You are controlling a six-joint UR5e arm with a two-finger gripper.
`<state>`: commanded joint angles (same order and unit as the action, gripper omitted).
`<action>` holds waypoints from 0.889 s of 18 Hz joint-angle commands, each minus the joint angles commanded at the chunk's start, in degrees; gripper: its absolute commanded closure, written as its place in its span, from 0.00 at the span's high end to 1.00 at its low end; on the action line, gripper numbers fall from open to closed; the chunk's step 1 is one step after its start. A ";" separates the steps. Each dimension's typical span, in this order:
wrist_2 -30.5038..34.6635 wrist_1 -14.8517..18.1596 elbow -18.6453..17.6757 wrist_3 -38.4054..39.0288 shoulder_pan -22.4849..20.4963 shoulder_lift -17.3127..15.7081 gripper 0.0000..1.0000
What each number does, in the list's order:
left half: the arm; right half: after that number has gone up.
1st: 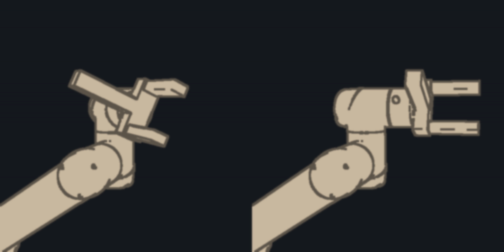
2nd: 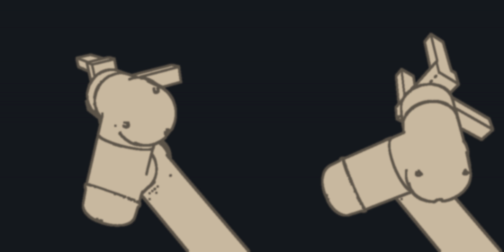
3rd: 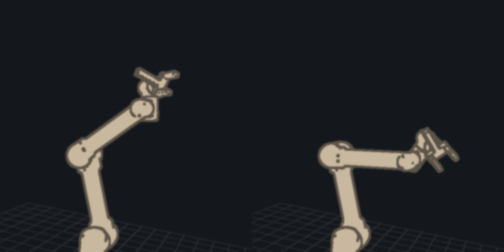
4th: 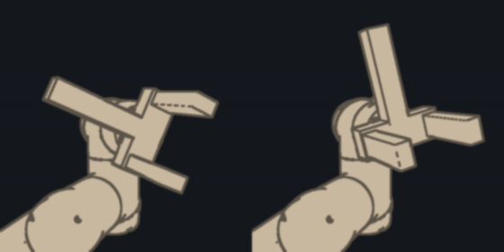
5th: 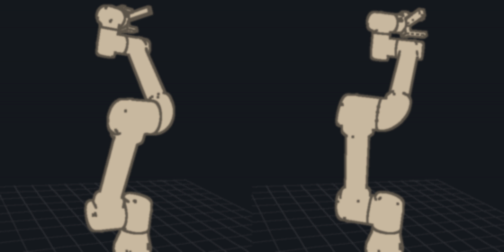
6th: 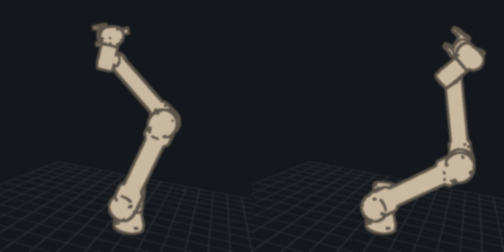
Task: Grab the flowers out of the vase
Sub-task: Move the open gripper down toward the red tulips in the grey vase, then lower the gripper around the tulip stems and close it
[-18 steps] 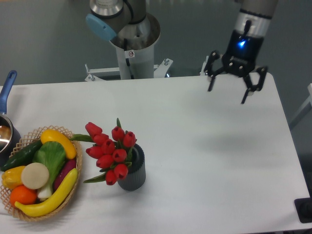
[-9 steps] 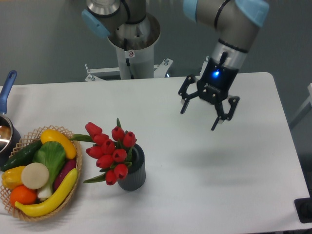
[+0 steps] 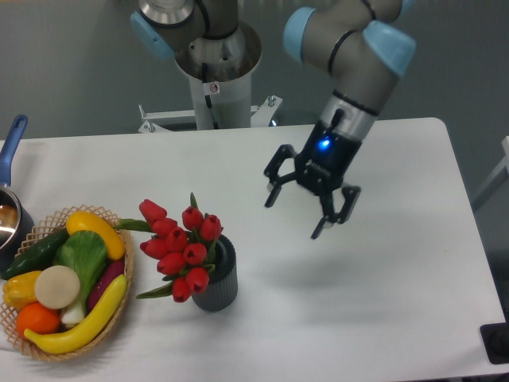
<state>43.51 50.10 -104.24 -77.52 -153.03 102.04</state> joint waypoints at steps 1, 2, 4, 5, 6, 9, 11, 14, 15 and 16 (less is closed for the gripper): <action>0.00 0.00 -0.17 0.00 0.53 0.00 1.00; -0.17 -0.09 -0.35 -0.09 0.88 0.00 1.00; -1.75 -0.09 -0.61 -0.09 1.76 0.00 1.00; -2.98 -0.09 -1.14 -0.09 1.85 -0.09 1.00; -3.77 -0.17 -1.49 -0.17 1.94 -0.09 1.00; -3.96 -0.18 -1.84 -0.09 3.08 -0.09 1.00; -3.87 -0.18 -2.02 -0.09 3.87 -0.35 1.00; -4.04 -0.17 -1.93 0.09 5.45 -0.18 1.00; -4.04 -0.18 -1.85 0.09 5.63 -0.09 1.00; -4.22 -0.18 -1.76 0.17 5.72 0.09 1.00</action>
<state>39.29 49.92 -106.00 -77.34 -147.31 102.13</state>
